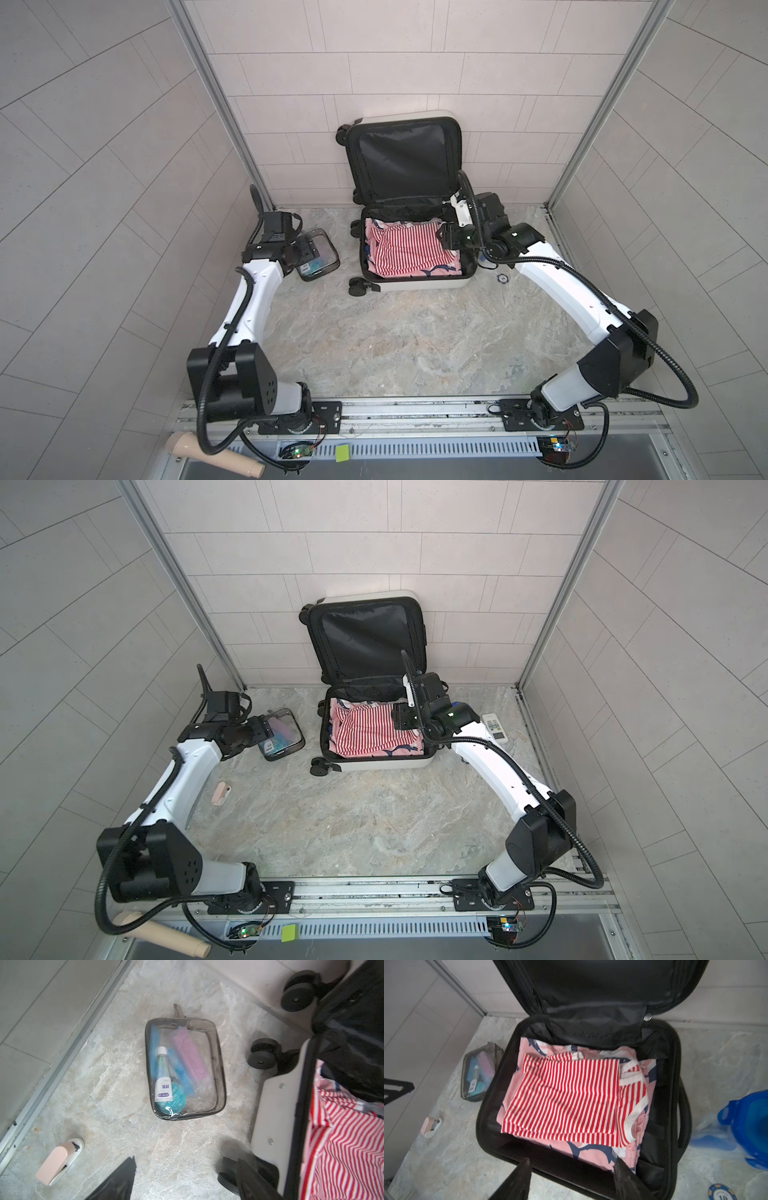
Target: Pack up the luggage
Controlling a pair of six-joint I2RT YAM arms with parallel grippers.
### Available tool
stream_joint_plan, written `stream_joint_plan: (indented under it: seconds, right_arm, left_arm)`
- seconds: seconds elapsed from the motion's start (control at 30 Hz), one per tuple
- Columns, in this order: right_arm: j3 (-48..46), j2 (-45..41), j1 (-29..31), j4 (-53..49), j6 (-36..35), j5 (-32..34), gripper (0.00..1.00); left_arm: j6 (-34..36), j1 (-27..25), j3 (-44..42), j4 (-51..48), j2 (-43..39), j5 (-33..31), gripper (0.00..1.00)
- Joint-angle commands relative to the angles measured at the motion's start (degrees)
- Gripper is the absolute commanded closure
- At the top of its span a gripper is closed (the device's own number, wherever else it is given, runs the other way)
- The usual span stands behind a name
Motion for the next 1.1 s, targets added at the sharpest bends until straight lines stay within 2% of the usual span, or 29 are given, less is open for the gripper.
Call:
stream_joint_plan:
  seconds: [0.0, 0.2, 0.27, 0.4, 0.67, 0.97, 1.07]
  right_arm:
    - [-1.9, -0.2, 2.3, 2.0, 1.0, -1.7, 0.34]
    - [-3.4, 1.4, 6.9, 3.7, 2.1, -1.2, 0.33]
    - [-3.9, 2.1, 8.2, 4.5, 2.6, -1.1, 0.33]
    - [-4.1, 3.4, 9.9, 5.2, 3.4, -0.9, 0.33]
    - [-4.9, 3.8, 10.5, 5.2, 4.0, -0.6, 0.33]
    - [-3.2, 5.7, 10.5, 4.5, 4.3, -0.9, 0.33]
    - [-2.7, 5.9, 10.5, 4.1, 4.3, -0.8, 0.33]
  left_arm:
    - [-1.6, 3.5, 0.2, 0.6, 2.5, 5.1, 0.21]
    - [-0.1, 6.0, 5.9, -1.6, 13.1, 7.2, 0.24]
    - [0.4, 6.4, 7.9, -2.5, 17.3, 8.1, 0.27]
    - [-0.5, 7.4, 7.9, 1.0, 22.4, 9.3, 0.29]
    - [-5.1, 9.9, 5.5, 10.5, 26.0, 13.6, 0.32]
    - [-9.6, 11.3, 2.4, 19.3, 28.0, 16.5, 0.46]
    - [-11.5, 12.1, 1.5, 22.9, 28.6, 17.6, 0.48]
